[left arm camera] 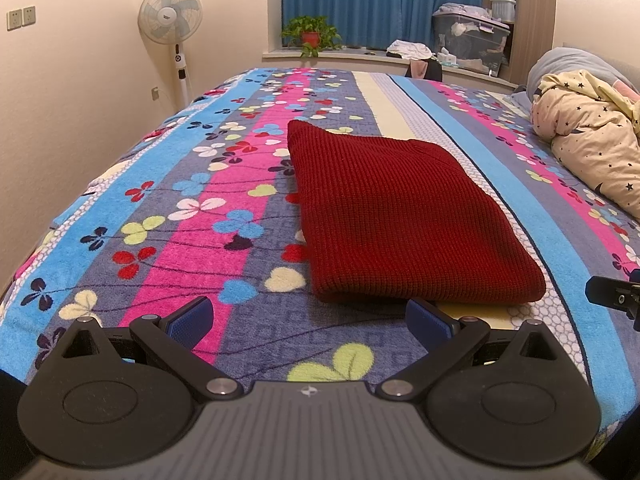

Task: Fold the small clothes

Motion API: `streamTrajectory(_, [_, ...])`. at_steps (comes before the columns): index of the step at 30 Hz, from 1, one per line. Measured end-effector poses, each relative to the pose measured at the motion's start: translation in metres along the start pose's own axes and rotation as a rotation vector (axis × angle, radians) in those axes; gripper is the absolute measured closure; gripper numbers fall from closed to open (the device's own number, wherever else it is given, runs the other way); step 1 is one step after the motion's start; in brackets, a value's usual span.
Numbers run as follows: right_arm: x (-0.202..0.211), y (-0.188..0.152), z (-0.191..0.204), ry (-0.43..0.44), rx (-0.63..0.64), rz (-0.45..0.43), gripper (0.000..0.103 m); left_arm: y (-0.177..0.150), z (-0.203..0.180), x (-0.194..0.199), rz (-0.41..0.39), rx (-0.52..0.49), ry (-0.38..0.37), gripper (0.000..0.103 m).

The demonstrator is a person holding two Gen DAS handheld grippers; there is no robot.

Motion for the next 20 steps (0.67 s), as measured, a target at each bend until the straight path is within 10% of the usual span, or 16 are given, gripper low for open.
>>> streamTrajectory(20, [-0.0002, -0.0002, 0.0005, 0.001, 0.001, 0.001, 0.005, 0.003, -0.0024, 0.0, -0.012, -0.005, -0.009, 0.0])
Point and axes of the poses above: each gripper's, at about its wrist camera, not at the fingertips, and x roughly against the way its jaws point, z to its left, y to its top, the point moved 4 cm from there along -x, roughly the way its jaws point, and after that the axes turned 10 degrees about -z, right-handed, at the moved point
